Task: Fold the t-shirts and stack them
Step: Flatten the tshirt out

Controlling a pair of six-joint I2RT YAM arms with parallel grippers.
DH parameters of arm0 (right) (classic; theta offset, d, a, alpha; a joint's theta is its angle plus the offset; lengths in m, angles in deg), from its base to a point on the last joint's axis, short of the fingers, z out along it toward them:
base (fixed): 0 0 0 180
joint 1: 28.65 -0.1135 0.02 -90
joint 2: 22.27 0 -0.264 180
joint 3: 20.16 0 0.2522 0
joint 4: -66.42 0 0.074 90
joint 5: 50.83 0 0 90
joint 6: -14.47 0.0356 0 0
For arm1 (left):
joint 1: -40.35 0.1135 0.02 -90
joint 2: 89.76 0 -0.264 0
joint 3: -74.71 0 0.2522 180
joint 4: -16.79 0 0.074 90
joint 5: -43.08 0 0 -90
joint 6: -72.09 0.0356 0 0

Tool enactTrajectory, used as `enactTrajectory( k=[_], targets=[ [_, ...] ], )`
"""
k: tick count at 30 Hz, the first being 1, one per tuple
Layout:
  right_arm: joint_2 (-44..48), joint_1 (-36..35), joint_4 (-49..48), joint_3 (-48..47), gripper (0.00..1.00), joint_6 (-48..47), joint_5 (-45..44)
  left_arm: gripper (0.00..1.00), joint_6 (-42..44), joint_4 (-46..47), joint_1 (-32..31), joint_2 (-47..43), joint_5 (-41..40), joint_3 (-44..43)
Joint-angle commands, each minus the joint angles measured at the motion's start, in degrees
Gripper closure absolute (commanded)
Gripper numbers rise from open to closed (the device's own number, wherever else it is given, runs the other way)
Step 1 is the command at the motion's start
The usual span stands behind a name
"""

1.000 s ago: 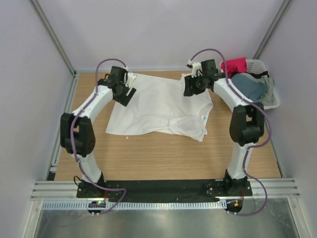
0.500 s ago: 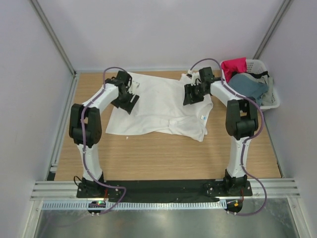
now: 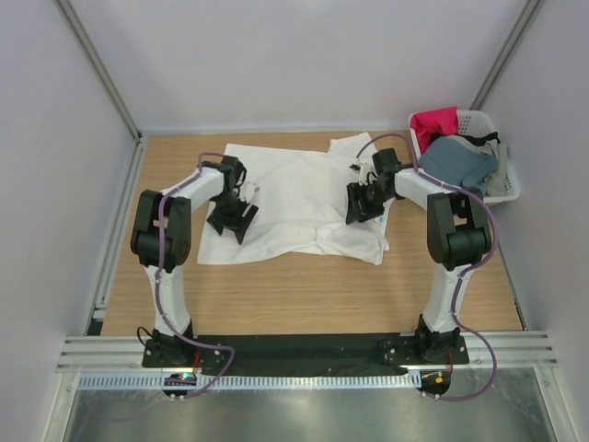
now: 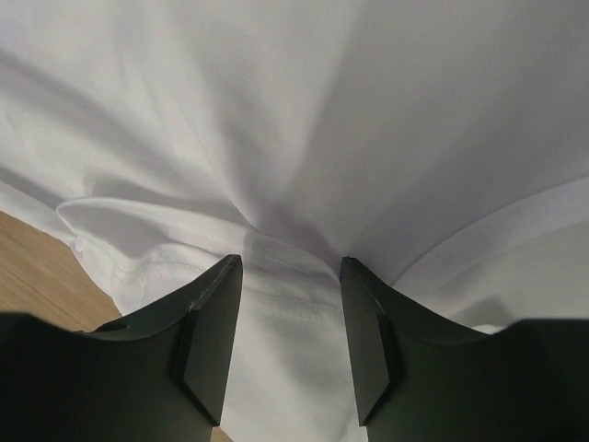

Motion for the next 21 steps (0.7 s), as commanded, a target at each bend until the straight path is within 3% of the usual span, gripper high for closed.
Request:
enactTrajectory(
  k=[1,5,14,18,21],
  targets=[
    [5.9,-0.2,0.02,4.57,0.47,0.23,0.39,0.29,-2.09,-3.22,-0.42,-2.1,7.56,7.91],
    [11.0,-0.2,0.81,11.25,0.46,0.14,0.74,0.29,-2.18,-3.14,-1.83,-7.9,8.45,15.83],
    [20.67,-0.2,3.62,18.03,0.46,1.2,1.36,0.28,-3.5,-6.47,-3.85,-20.28,9.34,19.44],
    [23.4,-0.2,2.75,12.33,0.46,1.02,-0.48,0.24,-1.75,-7.09,-3.67,-25.65,4.0,14.45],
    [20.95,-0.03,-0.23,2.85,0.47,1.64,-3.65,0.18,-0.95,-4.02,-2.54,-28.3,-0.32,9.26]
  ],
)
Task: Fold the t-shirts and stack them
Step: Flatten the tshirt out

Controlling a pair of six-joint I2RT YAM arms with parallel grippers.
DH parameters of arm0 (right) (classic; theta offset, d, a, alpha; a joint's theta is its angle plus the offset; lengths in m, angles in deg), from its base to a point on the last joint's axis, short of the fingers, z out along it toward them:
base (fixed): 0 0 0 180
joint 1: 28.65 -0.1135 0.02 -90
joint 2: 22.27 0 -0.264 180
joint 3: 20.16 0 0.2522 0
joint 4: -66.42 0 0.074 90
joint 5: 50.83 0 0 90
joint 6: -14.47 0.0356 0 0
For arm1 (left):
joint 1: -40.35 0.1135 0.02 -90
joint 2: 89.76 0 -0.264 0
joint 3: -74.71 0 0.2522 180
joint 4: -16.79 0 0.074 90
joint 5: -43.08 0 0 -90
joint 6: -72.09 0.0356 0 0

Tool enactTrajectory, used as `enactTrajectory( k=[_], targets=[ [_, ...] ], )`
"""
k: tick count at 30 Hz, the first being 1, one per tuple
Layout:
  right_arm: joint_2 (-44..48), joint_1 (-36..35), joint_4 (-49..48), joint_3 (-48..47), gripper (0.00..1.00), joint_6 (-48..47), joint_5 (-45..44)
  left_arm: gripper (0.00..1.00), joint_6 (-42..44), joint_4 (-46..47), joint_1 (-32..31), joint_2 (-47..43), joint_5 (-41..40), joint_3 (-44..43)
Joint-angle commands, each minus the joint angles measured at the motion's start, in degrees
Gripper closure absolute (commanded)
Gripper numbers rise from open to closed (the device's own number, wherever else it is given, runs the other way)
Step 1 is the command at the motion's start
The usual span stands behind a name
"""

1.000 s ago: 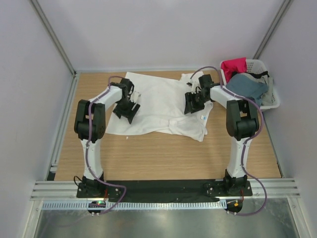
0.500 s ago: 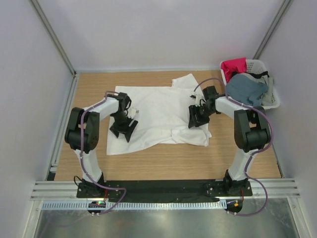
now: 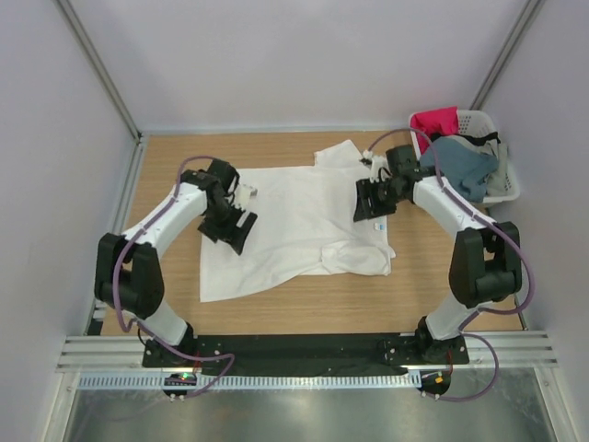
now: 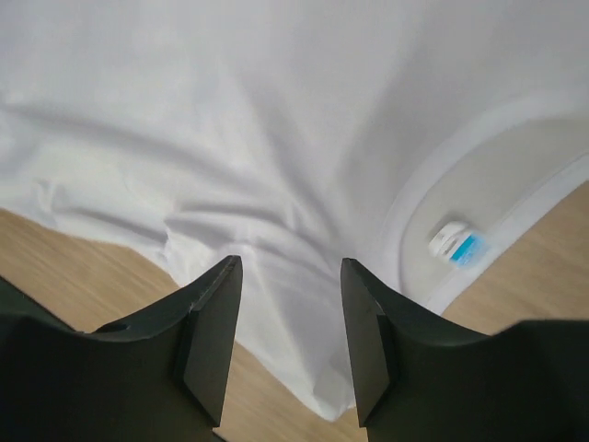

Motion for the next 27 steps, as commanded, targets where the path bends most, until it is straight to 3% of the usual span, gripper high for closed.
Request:
enactTrajectory(
  k=[1,6,13,16,27],
  targets=[
    [-2.54,-0.03,-5.77,-14.51,0.47,1.31,-3.69,0.17,2.17,4.68,1.55,-4.19,-5.69,-6.86],
    [-14.59,0.15,-8.24,-32.02,0.45,0.44,-11.16,0.19,2.53,9.61,4.97,1.32,-12.72,-13.62],
    [-35.6,1.55,-6.05,-61.53,0.44,1.13,-12.31,0.24,-1.16,14.01,11.92,11.51,-12.29,-24.43],
    [-41.41,2.17,-6.57,-66.75,0.44,1.57,-12.75,0.25,-3.18,14.01,14.38,15.91,-10.45,-28.21],
    [-49.15,3.93,-10.17,-70.27,0.45,2.28,-13.46,0.25,-5.64,12.87,17.11,28.4,-4.73,-38.85]
  ],
)
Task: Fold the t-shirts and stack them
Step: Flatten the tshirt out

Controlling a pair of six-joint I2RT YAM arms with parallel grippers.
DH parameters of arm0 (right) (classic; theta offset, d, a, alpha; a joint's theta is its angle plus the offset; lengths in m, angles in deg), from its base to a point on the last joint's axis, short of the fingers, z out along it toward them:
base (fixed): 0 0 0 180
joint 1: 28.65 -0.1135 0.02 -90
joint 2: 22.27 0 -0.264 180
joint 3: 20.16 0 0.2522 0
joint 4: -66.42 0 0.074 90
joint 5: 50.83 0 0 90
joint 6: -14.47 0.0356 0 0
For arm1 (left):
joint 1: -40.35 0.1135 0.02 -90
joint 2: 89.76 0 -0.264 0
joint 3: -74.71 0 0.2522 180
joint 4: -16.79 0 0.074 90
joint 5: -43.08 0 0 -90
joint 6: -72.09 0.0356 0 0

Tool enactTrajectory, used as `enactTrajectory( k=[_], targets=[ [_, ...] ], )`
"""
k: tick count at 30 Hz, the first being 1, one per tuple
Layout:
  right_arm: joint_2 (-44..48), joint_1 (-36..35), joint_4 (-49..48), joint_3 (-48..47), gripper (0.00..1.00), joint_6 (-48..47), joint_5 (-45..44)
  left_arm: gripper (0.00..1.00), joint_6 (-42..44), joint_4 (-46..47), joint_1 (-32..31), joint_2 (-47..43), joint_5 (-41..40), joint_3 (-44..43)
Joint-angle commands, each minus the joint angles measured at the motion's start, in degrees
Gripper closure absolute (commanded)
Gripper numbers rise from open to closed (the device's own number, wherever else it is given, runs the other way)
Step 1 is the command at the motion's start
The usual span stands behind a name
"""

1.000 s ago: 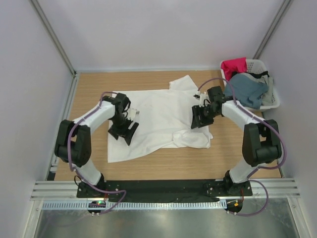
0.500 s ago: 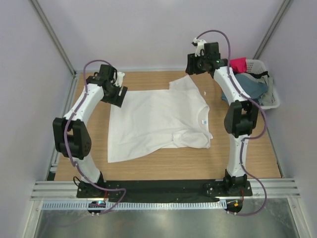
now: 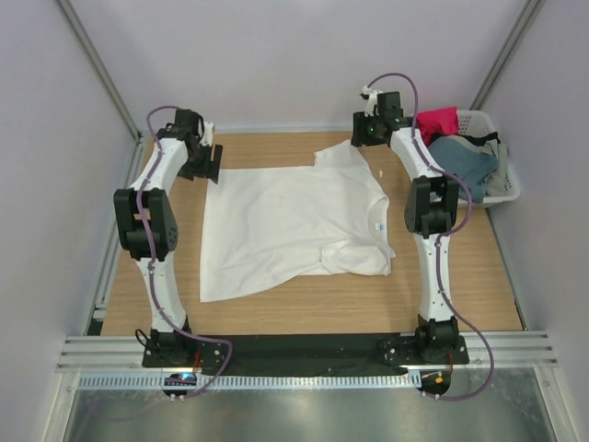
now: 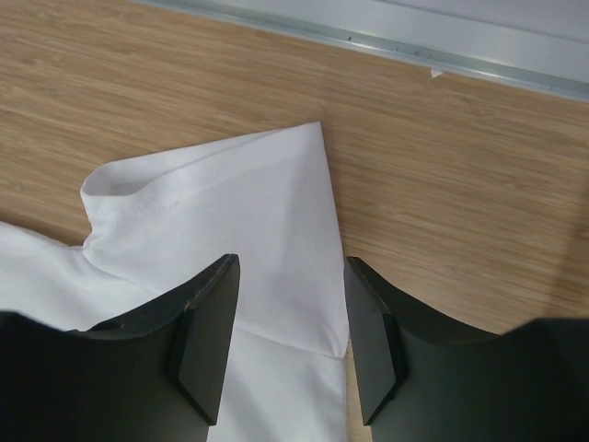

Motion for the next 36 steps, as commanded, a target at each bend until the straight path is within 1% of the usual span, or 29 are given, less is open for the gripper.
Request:
enactTrajectory(
  k=[1,6,7,12,17,24,27,28,32,36],
  targets=[
    [-1.43,0.5,-3.36,-5.06,0.45,1.47,-0.37,0.25,-1.77,-0.04,0.22,2.42,4.34,-4.6],
    [-4.96,1.11,-5.11,-7.87,0.44,2.09,0.78,0.26,-2.13,-1.28,0.48,5.85,8.12,-7.16],
    [-5.57,1.2,-5.38,-8.23,0.45,3.48,0.86,0.26,-2.04,-1.37,0.57,6.12,8.65,-7.25],
    [-9.44,1.2,-7.4,-10.86,0.44,6.65,2.45,0.26,-2.22,-1.63,0.66,5.51,9.09,-6.2],
    [-11.46,1.2,-9.68,-12.44,0.43,8.32,2.62,0.26,-1.78,-1.63,0.66,4.1,8.57,-4.09],
    [-13.92,1.11,-11.53,-13.41,0.44,10.52,2.89,0.26,-1.78,-1.72,0.66,3.83,7.87,-2.6],
    [-14.98,1.2,-12.32,-13.94,0.46,11.4,2.98,0.26,-1.86,-1.63,0.66,4.01,7.52,-2.33],
    [-15.33,1.2,-12.67,-14.12,0.49,11.58,3.06,0.26,-2.04,-1.72,0.66,4.1,7.34,-2.33],
    [-15.77,1.2,-12.5,-14.03,0.53,12.11,3.76,0.26,-2.13,-1.54,0.75,4.54,6.37,-2.86],
    [-15.86,1.2,-12.15,-13.94,0.57,12.11,3.59,0.26,-2.39,-1.28,1.1,4.36,4.0,-3.56]
  ],
)
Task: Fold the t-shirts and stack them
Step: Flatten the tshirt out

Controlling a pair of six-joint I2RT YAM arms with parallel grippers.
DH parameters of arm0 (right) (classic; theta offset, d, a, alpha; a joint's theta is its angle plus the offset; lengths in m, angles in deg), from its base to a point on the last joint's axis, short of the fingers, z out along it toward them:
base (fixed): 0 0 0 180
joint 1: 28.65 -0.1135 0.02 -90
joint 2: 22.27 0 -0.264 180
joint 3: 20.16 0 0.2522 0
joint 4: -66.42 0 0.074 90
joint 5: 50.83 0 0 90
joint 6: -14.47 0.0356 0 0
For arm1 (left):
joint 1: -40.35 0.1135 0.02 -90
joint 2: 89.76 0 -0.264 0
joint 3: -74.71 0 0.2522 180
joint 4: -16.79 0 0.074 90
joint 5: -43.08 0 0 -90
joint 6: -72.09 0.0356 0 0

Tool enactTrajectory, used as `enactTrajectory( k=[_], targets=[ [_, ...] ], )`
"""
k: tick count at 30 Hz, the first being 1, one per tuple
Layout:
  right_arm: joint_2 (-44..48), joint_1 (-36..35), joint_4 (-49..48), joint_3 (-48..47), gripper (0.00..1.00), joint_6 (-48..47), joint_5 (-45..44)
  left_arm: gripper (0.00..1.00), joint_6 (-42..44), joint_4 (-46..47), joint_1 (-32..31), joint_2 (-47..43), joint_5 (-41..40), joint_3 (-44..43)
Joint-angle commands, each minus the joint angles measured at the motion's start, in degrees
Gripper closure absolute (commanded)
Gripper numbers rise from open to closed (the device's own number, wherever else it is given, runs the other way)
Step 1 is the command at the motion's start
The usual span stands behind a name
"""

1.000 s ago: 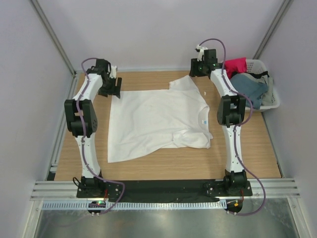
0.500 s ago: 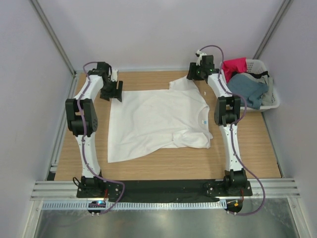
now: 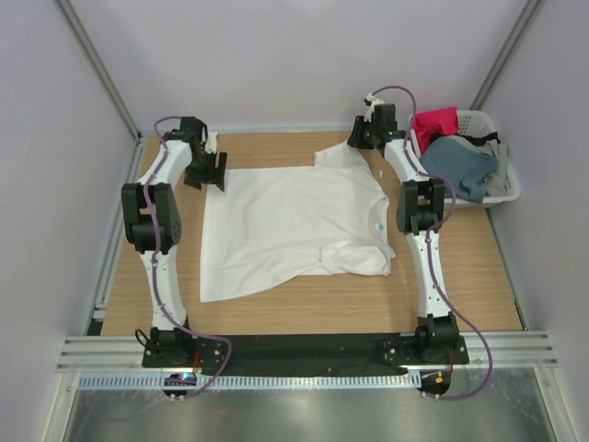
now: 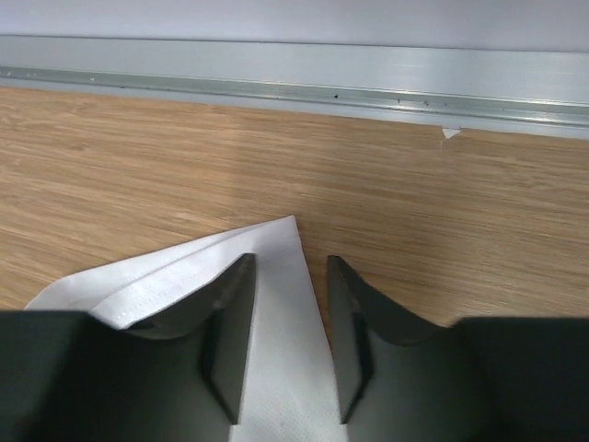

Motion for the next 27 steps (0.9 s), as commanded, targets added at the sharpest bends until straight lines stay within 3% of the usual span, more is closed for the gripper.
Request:
enactTrajectory(
  k=[1,7,10,16,22,27],
  targets=[
    [-0.1,-0.11,-1.31,-2.12,0.63,0.74,0.53,0.26,-0.23,0.4,0.86,-2.22,-3.34,-1.16],
    [-0.45,-0.02,-0.96,-1.85,0.91,1.18,0.09,0.25,-0.23,2.07,3.3,0.41,-9.22,-4.23],
    [-0.19,-0.11,-1.04,-1.68,0.99,1.18,-0.08,0.23,-0.23,2.42,4.28,2.87,-8.72,-6.86],
    [0.95,-0.02,-0.69,-0.45,0.99,1.0,-0.26,0.25,0.56,2.34,4.81,8.06,-4.5,-12.75],
    [2.0,-0.11,-0.43,0.96,0.99,0.48,-0.44,0.36,1.35,2.34,4.46,13.6,0.24,-18.55],
    [2.62,-0.29,0.1,1.75,0.99,0.04,-0.79,0.38,1.0,2.78,4.29,15.62,0.51,-20.32]
  ],
)
